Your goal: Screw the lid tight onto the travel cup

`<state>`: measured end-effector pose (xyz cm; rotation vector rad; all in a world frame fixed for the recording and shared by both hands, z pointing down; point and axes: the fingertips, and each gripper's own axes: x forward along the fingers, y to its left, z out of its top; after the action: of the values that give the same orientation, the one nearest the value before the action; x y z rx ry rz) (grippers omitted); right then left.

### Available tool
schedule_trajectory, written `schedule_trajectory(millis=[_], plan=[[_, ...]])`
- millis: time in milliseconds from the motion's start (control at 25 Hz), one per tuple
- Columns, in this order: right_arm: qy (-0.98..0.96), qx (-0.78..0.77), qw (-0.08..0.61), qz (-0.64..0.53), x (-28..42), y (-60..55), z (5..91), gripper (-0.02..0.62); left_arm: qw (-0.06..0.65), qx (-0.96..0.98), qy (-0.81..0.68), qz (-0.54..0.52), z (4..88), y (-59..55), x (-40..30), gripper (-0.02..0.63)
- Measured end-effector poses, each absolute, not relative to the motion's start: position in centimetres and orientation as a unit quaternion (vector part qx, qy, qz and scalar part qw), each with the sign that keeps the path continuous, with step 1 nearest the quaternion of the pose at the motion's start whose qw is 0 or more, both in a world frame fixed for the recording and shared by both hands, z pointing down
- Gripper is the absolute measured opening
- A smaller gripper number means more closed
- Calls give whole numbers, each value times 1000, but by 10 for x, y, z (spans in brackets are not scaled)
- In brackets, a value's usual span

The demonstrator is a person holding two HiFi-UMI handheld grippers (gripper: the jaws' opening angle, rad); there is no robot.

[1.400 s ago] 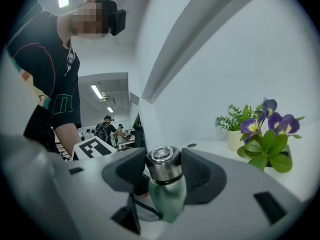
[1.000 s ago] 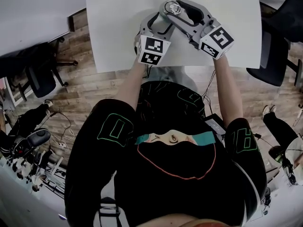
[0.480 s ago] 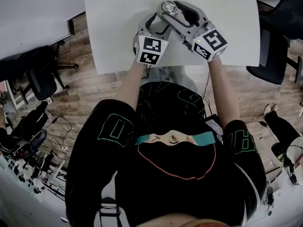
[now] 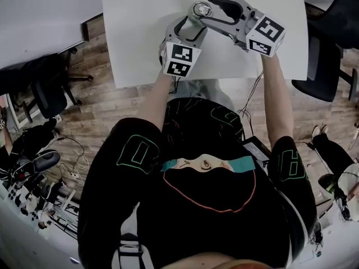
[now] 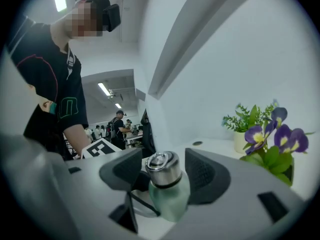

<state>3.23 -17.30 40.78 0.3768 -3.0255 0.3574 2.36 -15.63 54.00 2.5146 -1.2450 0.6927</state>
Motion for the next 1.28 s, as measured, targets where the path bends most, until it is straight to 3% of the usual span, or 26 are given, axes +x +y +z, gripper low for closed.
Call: schedule_trajectory(millis=[280, 1280], plan=[[-990, 64, 84, 93, 24, -165, 411, 232, 124, 863, -427, 238, 538, -153, 26, 275], [-940, 327, 4, 99, 32, -170, 417, 230, 124, 863, -428, 240, 539, -156, 25, 275]])
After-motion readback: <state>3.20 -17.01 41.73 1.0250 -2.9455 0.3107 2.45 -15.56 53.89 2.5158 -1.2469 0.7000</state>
